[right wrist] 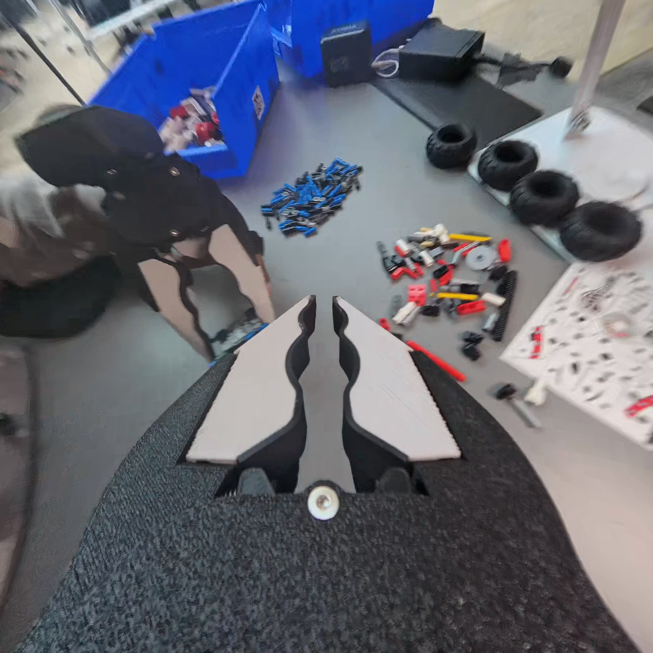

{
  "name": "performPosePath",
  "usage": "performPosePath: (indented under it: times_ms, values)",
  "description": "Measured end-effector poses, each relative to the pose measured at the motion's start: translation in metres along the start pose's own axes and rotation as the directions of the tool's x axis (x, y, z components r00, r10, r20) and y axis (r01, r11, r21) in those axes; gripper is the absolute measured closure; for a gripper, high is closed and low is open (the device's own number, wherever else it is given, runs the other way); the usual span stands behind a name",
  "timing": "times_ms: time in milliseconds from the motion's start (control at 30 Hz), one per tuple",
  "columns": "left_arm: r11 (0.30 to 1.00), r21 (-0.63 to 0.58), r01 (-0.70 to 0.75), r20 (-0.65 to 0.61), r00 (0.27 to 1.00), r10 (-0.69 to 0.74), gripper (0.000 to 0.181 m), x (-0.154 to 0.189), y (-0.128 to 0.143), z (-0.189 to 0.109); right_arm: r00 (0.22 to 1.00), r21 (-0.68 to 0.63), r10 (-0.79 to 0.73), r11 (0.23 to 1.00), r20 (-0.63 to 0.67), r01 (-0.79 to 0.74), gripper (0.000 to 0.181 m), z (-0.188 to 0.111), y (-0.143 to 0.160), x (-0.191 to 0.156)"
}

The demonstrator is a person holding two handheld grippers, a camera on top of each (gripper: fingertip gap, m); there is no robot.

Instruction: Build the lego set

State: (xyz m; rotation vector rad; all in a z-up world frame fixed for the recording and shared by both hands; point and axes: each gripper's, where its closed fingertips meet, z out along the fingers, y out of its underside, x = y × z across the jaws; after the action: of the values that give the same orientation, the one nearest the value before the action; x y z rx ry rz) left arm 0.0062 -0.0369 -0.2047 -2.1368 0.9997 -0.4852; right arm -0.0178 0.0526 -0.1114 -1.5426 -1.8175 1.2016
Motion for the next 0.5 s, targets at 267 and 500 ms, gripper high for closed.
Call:
performPosePath:
  times_ms: [267,500]
  values:
    - [0.989,0.139,0.039,0.105,0.993,-0.054,0.115,-0.012,-0.022,-0.027,0.984,-0.262,-0.174,0.952,-0.038,0.158,0.169,0.098,-0.009,0.091]
    - [0.875,0.432,0.219,0.357,0.849,-0.389,0.124,-0.017,-0.021,-0.079,0.993,-0.452,-0.072,0.892,-0.093,0.022,0.165,0.133,0.019,0.114]
